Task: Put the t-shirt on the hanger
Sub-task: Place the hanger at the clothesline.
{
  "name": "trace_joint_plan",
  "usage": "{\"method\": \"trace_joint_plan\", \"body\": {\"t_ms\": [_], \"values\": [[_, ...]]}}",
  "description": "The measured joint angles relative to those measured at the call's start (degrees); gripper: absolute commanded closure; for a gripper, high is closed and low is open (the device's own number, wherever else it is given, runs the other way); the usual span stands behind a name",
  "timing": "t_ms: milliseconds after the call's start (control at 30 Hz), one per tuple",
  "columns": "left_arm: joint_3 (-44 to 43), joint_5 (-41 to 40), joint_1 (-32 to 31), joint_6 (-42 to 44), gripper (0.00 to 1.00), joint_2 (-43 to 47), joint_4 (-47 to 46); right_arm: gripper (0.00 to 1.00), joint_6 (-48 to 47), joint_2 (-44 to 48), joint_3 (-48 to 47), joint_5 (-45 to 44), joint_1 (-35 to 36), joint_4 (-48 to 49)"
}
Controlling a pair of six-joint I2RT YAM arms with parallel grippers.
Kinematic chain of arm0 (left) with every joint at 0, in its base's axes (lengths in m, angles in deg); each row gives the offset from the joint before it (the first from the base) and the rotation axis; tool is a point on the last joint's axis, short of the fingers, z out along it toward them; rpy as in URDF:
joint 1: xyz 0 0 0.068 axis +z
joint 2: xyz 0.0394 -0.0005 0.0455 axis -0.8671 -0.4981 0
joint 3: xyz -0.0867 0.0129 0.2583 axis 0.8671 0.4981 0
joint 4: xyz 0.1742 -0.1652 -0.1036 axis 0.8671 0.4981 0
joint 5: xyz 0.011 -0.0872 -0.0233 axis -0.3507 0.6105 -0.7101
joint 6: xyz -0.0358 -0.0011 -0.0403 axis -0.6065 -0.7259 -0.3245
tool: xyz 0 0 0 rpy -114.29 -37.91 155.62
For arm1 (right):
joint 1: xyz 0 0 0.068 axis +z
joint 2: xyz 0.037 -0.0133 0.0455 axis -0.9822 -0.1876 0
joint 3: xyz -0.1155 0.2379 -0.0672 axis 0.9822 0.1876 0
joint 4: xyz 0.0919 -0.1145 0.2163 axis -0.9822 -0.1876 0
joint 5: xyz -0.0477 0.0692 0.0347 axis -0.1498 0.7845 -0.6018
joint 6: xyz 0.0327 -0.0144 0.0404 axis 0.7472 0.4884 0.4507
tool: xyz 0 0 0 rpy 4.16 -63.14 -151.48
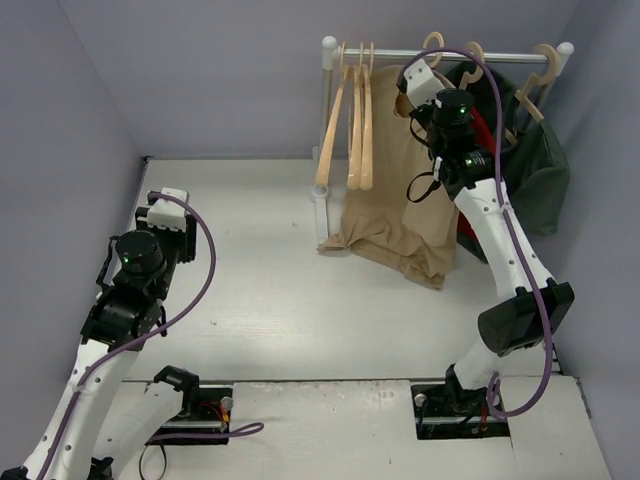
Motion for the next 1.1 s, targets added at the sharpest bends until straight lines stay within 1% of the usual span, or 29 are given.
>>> {"method": "trace_joint_plan", "body": {"t_ms": [400,433,467,533,600,633,733,767,933,1100], "values": [[0.0,0.0,-0.1,0.0,0.55,0.5,0.0,1.0,0.2,2.2,7.6,3.9,-0.1,3.9],[0.0,0.0,-0.1,0.0,0.55,0.5,0.0,0.99,0.2,2.5,8.0,4.2,-0.2,4.1],[0.0,0.0,-0.1,0.0,0.55,0.6,0.0,0.89,0.3,2.9,8.5,4.4,-0.4,4.3],[0.0,0.0,-0.1,0.0,0.55,0.6,0.0,0.54,0.7,3.6,9.4,4.8,-0.4,4.6],[0.1,0.0,-0.1,0.0,0.55,0.6,0.0,0.29,1.8,4.2,10.4,5.2,-0.4,4.8],[0.1,0.0,-0.1,0.0,0.55,0.7,0.0,0.18,2.0,4.4,10.9,5.5,-0.4,4.7],[0.1,0.0,-0.1,0.0,0.55,0.7,0.0,0.04,3.8,5.5,12.1,6.4,-0.4,4.4],[0.1,0.0,-0.1,0.0,0.55,0.7,0.0,0.01,4.5,6.0,12.4,6.8,-0.4,4.2],[0.1,0.0,-0.1,0.0,0.55,0.7,0.0,0.0,9.7,12.9,15.4,8.6,-0.4,3.4],[0.1,0.0,-0.1,0.0,0.54,0.4,0.0,0.0,16.3,26.5,22.3,9.6,-0.4,3.7]]}}
